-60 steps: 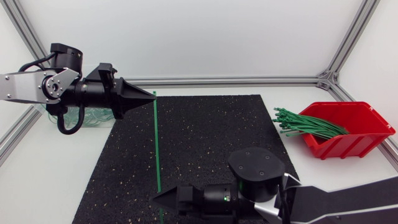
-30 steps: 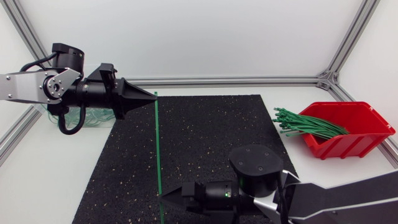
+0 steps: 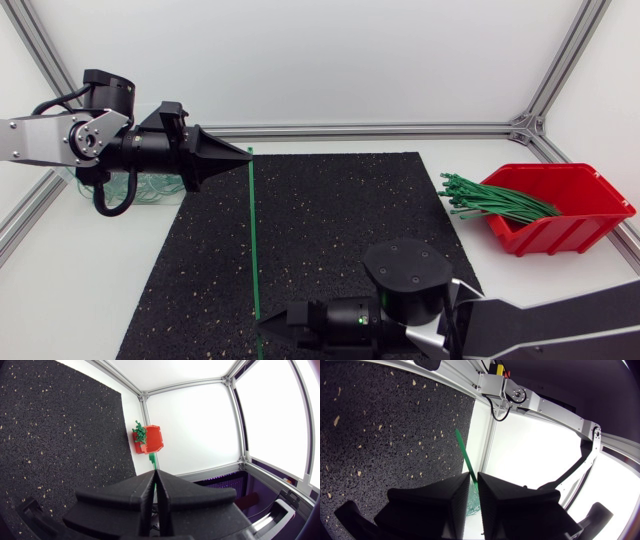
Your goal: Take a green cable tie from the red box, thread the tail through the head to close it, then place it in the transparent bin on the left.
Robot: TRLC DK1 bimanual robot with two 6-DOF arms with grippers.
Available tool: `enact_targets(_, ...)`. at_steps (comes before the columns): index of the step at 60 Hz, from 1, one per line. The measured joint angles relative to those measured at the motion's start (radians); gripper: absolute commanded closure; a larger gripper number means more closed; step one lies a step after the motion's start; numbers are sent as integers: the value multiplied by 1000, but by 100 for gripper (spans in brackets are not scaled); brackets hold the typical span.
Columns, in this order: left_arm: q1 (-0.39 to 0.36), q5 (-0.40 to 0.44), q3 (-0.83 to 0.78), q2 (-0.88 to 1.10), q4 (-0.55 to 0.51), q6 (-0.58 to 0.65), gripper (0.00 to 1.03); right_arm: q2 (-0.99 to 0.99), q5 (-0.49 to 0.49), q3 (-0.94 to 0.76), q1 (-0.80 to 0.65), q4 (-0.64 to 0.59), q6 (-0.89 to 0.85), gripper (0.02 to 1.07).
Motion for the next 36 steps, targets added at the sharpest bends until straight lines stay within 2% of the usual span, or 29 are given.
enact_targets(16,0,0,0,-1,0,3,100,-25,16,-13,0,0,21,101)
enact_targets(36,0,0,-53,-89,0,27,100,-115,11,-17,5,-1,249,101)
